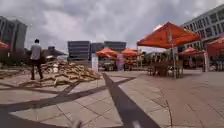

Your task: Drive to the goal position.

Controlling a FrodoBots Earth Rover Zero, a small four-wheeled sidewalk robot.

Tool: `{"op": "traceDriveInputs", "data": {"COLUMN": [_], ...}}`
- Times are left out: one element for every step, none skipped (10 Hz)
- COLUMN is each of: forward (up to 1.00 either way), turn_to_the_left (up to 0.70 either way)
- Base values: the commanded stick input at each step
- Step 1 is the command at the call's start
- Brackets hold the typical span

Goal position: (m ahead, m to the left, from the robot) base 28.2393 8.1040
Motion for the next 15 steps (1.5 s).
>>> {"op": "traceDriveInputs", "data": {"forward": [0.85, 0.85, 0.85, 0.85, 0.85, 0.85, 0.85, 0.85, 0.85, 0.85, 0.85, 0.85, 0.85, 0.85, 0.85], "turn_to_the_left": [-0.02, -0.02, -0.03, -0.17, -0.21, -0.14, -0.05, -0.02, -0.02, -0.02, -0.02, -0.02, -0.02, -0.02, -0.02]}}
